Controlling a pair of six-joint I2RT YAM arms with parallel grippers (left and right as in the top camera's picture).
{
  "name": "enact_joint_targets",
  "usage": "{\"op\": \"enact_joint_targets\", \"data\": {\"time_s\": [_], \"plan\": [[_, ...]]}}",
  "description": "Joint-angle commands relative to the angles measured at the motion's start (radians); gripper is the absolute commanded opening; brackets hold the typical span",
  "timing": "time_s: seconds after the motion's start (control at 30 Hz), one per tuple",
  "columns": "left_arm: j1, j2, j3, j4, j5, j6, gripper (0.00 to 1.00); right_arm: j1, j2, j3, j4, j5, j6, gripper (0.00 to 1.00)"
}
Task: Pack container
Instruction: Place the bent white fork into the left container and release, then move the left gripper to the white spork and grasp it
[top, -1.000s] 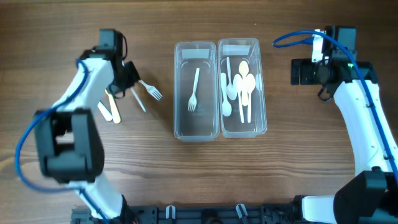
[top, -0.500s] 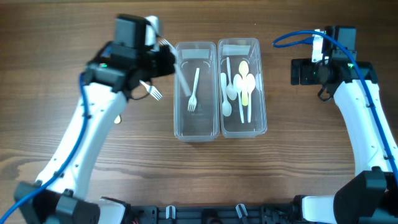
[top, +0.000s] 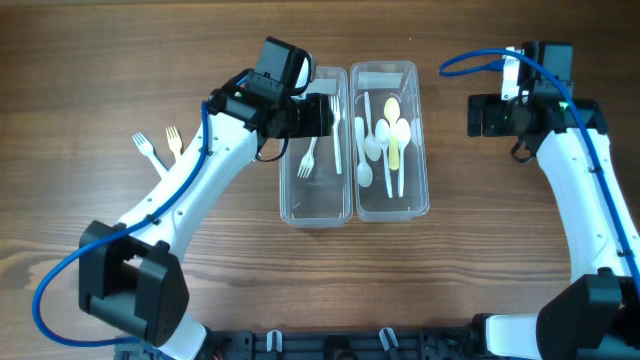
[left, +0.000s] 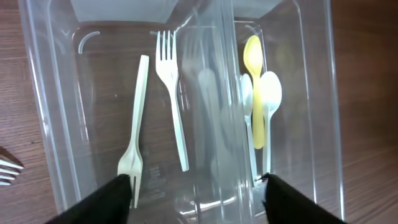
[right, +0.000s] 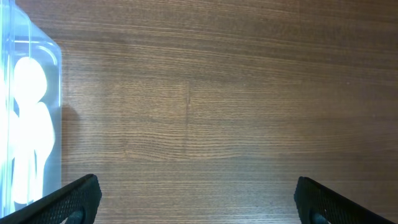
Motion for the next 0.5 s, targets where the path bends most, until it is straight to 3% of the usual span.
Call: {"op": "enact_joint_targets", "data": {"time_s": [0.0,0.1,0.3,0.47], "plan": [[0.039,-0.033,-0.002,0.000,-0.014,0.009,0.71,-0.002,-0.014,0.018,0.000,0.020,-0.009,1.00],[0.095,-0.080,-0.002,-0.018,-0.014,0.005,0.68,-0.002,-0.014,0.018,0.000,0.021,-0.009,1.00],[0.203,-0.121,-0.003,-0.092,-0.021,-0.026,0.50,-0.002,-0.014,0.018,0.000,0.020,-0.009,1.00],[0.251,-0.106,-0.023,-0.128,-0.044,-0.088,0.48,-0.002,-0.014,0.018,0.000,0.020,-0.009,1.00]]}}
